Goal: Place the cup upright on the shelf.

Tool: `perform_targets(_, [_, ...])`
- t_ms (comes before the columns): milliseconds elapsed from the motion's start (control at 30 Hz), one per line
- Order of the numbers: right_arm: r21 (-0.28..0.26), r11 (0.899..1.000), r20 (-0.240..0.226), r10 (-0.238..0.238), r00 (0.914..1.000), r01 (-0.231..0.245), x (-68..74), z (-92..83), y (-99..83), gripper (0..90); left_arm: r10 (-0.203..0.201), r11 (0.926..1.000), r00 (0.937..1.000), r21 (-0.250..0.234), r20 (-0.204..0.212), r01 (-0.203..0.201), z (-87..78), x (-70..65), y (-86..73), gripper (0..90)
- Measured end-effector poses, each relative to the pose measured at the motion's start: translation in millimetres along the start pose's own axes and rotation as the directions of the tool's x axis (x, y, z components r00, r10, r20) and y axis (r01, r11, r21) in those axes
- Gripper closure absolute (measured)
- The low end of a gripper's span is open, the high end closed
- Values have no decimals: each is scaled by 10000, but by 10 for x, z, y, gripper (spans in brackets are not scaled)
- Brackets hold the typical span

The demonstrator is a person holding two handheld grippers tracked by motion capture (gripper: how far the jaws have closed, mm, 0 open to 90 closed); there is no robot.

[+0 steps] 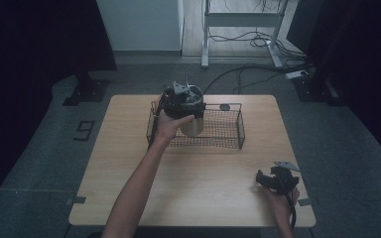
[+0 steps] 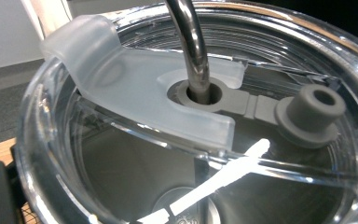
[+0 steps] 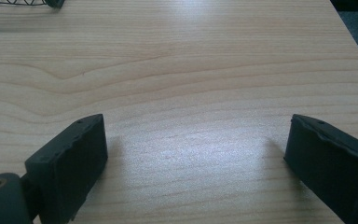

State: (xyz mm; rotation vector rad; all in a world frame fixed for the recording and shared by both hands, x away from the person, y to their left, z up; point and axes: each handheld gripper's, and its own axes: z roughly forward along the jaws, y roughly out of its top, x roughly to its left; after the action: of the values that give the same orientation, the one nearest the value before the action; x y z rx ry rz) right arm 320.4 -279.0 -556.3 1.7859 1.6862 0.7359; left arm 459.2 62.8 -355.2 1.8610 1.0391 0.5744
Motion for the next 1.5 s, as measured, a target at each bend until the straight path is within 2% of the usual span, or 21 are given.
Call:
perform_targets(367, [-7,10000,2,0,10000,0,0,0,0,57,16,10000,10000,85,68,-17,125,11,103,41])
perform_targets(633, [-6,10000,-14,14,10000,-14,2,-2,-1,59,133,9997,9998,190,-113,-131,283,1,141,40])
perform_targets(800, [-11,10000,-17,-19,10000,19,0,-2,-1,60,0,9995,9997,301,-240,7,396,27,96,41])
perform_targets(867, [-10,10000,-18,-17,10000,17,0,-2,-1,60,99,9990,9997,434,-207,-90,438,32,73,40])
perform_targets(1033, [-8,10000,-13,-17,10000,17,0,-2,-1,60,45,9983,9992,579,-396,-22,537,67,4,40])
perform_targets(1267, [-5,10000,-16,-7,10000,7,1,-3,-1,60,-177,9967,9979,778,-628,226,663,142,-134,41])
perform_targets(1500, [-12,10000,-16,-2,10000,2,1,-2,-1,60,-202,9949,9975,975,-677,268,776,192,-274,40])
